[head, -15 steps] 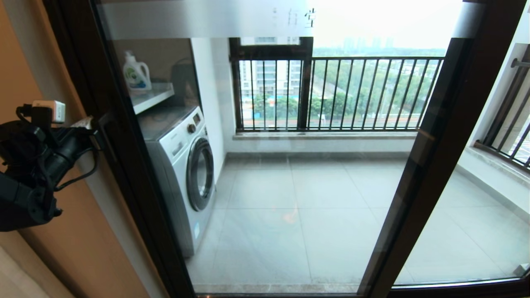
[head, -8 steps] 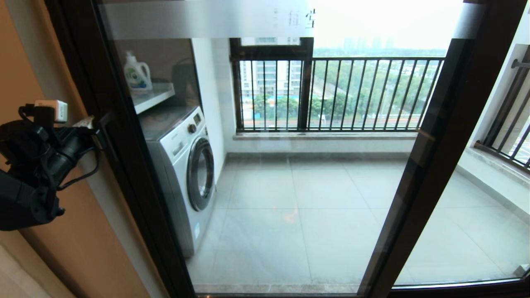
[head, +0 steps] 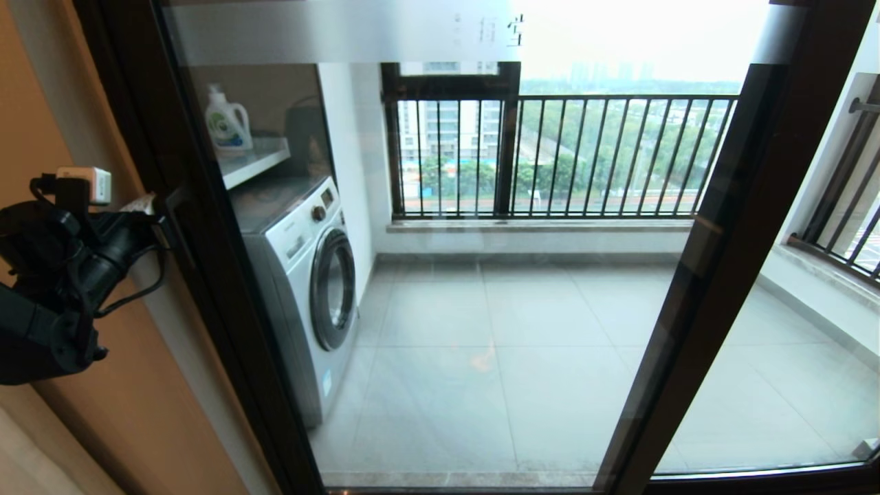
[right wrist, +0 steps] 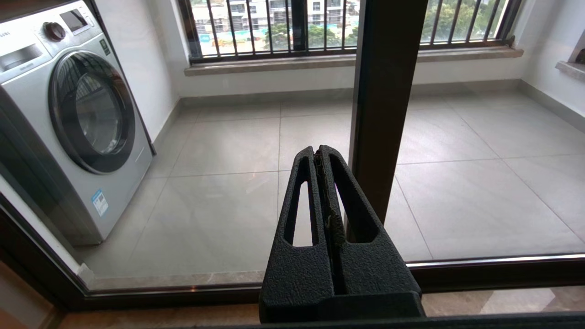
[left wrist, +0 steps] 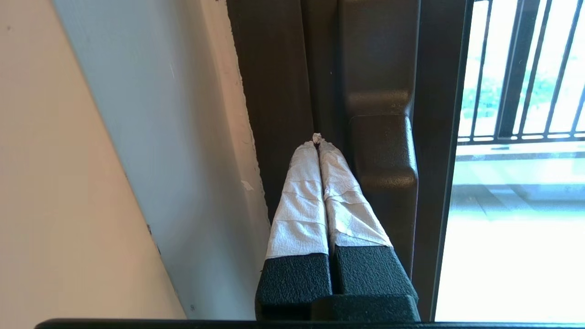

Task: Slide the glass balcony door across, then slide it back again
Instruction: Open the slid door

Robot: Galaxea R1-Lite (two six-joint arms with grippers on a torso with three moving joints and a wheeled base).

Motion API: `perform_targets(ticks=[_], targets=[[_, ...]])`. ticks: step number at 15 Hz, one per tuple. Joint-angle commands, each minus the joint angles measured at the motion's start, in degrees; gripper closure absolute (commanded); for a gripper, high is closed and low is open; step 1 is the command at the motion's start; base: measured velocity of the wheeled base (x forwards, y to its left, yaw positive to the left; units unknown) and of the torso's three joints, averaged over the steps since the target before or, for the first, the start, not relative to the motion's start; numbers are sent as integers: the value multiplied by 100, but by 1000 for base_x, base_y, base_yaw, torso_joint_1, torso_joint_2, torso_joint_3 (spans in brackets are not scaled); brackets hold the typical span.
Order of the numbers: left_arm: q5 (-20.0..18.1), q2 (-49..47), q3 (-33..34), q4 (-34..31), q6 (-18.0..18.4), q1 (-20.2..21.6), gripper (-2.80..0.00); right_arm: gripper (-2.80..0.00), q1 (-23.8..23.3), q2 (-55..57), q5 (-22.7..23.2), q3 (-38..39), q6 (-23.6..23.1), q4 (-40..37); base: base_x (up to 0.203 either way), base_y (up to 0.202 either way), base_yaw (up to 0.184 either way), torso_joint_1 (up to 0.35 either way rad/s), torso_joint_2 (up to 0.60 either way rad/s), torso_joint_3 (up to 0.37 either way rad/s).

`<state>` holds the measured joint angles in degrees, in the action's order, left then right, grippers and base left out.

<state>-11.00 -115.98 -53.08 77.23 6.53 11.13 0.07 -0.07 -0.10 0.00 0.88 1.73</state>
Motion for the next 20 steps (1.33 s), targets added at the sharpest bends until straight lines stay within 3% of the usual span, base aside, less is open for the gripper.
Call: perform_targets(ticks=[1,20], targets=[[-1,-3,26,62,8,-129,0,0,1,7,1,70,0,3,0,0,0,0,0,0],[142,128,238,73,-3,-586,0,0,1,7,1,70,0,3,0,0,0,0,0,0]])
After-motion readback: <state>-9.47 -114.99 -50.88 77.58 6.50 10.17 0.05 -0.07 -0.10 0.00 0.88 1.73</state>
